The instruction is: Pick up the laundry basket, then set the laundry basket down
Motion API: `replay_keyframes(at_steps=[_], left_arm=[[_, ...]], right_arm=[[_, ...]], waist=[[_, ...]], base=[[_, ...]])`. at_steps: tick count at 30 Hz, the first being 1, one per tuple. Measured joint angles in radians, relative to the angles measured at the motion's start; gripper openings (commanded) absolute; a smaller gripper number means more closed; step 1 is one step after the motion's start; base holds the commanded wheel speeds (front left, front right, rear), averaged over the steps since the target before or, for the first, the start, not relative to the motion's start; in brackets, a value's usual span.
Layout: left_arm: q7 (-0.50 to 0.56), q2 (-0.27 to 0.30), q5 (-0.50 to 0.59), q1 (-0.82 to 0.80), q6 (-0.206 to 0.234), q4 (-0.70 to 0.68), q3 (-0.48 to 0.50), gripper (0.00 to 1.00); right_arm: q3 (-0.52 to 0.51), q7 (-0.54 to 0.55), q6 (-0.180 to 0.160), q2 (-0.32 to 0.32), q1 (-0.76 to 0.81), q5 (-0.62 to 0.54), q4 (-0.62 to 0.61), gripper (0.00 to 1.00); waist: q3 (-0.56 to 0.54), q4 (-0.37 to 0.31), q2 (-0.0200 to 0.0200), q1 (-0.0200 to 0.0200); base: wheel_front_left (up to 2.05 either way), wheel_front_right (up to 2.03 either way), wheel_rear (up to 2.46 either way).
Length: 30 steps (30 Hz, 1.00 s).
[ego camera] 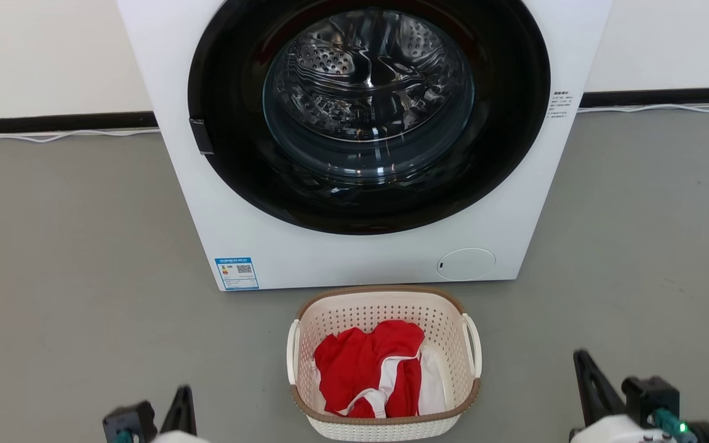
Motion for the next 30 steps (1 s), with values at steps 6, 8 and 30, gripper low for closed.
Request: replay_keyframes(at_steps=[6,8,30], left_arm=[[0.019,-0.009,-0.04,0.028,-0.004,0.012,0.003,0.0],[0.026,-0.009,-0.066,0.028,-0.004,0.006,0.004,0.0],[0.09,-0.009,-0.303,0.028,-0.032,-0.056,0.021,0.0]], right_arm=[[-0.004,0.02,0.0,0.005,0.024,0.053,0.019,0.0],[-0.004,0.022,0.0,0.005,0.024,0.081,0.016,0.0],[-0.003,0.082,0.0,0.005,0.024,0.386,-0.038,0.0]], waist=[[0.0,0.0,0.0,0.0001],[-0.001,0.001,0.0,0.0004],[0.008,0.003,0.0,0.0002]], base=[[0.0,0.0,0.0],[0.0,0.0,0.0],[0.0,0.0,0.0]])
